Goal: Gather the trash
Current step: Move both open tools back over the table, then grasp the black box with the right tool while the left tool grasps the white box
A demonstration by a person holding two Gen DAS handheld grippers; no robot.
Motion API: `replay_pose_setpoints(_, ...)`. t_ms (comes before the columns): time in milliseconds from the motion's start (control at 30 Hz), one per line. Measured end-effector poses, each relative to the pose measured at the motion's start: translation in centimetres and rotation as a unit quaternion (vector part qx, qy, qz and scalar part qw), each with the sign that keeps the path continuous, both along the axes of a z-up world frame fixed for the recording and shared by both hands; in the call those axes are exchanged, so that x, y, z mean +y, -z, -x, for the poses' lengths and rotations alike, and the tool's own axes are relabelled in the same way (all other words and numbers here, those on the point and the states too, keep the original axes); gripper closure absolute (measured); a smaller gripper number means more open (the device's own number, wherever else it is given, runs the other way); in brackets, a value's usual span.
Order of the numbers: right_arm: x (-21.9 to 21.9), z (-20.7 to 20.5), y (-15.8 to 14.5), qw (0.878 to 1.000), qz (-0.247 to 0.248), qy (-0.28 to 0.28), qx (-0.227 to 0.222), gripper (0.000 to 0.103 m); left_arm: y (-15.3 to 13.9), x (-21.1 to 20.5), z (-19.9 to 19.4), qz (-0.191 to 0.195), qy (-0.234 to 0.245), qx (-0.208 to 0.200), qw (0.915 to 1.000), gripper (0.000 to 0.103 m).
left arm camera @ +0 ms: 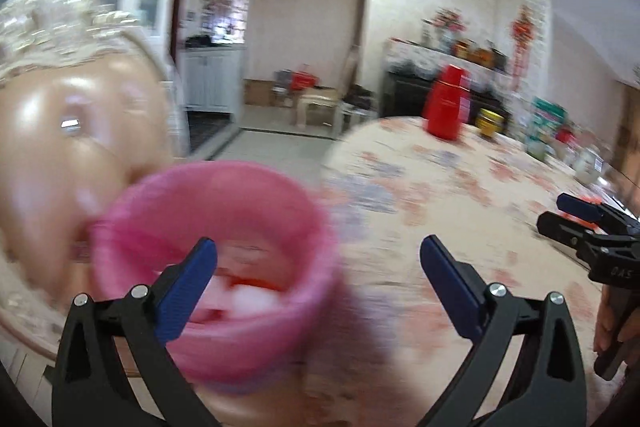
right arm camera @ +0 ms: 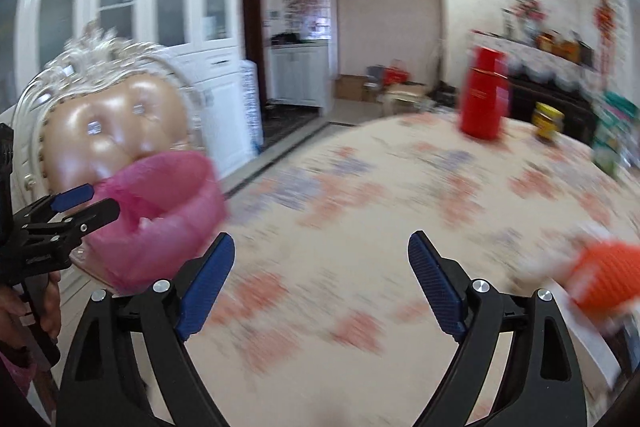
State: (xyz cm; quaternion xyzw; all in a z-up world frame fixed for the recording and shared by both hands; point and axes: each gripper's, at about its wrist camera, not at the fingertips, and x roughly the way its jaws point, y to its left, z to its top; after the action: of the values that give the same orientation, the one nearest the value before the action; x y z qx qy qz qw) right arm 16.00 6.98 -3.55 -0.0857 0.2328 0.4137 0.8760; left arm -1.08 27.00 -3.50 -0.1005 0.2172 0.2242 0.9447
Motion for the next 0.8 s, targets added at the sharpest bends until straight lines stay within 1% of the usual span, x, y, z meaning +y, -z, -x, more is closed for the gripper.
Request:
replay_pose_setpoints(33,-1.5,-0.4,0.2,1.0,-0.001,0.016,0.003,0.019,-0.1,-1.7,-1.2,-0.001,0.021,0.004,0.9998,0.005)
replay_pose_setpoints(133,-7.1,-2.0,0.7,0.997,-0.002,0.073,0.007,0.019,-0.1,-5.8,-3.8,-0.004,0.063,0.007,0.998,0.005)
replay_pose_setpoints(267,-13.1,-3.4,1.1,0.991,0.001,0.133,0.006,0.019,0.4,-10.9,-7.4,0.005,0.12,0.018,0.9927,0.005)
replay_pose_setpoints(367,-17.9,-5.0,1.6,0.982,0.007,0.187,0.009,0.019,1.1,-14.4,-10.1,0.016,0.156,0.035,0.987,0.005)
replay_pose_setpoints(400,-19.1,-5.4,1.9,0.979,0.013,0.203,0.009,0.019,1.4,-15.9,-11.1,0.019,0.168,0.047,0.9844,0.005)
replay_pose_setpoints(467,-22.0,-6.9,2.4,0.971,0.018,0.236,0.023,0.019,2.0,-18.1,-12.8,0.029,0.191,0.065,0.9789,0.005)
replay_pose_setpoints(533,-24.7,-8.3,3.1,0.963,0.018,0.264,0.042,0.019,2.4,-19.8,-14.2,0.032,0.203,0.079,0.9754,0.005)
replay_pose_setpoints(633,-26.8,-10.1,4.4,0.953,0.036,0.294,0.068,0.019,2.8,-21.8,-15.8,0.024,0.216,0.089,0.9721,0.005)
replay_pose_setpoints(733,-27.5,-11.4,5.5,0.947,0.056,0.301,0.096,0.02,2.6,-23.4,-17.1,0.009,0.219,0.087,0.9718,0.005)
replay_pose_setpoints(800,-27.7,-11.8,5.9,0.946,0.064,0.3,0.104,0.021,2.5,-23.8,-17.7,0.007,0.218,0.087,0.9721,0.005)
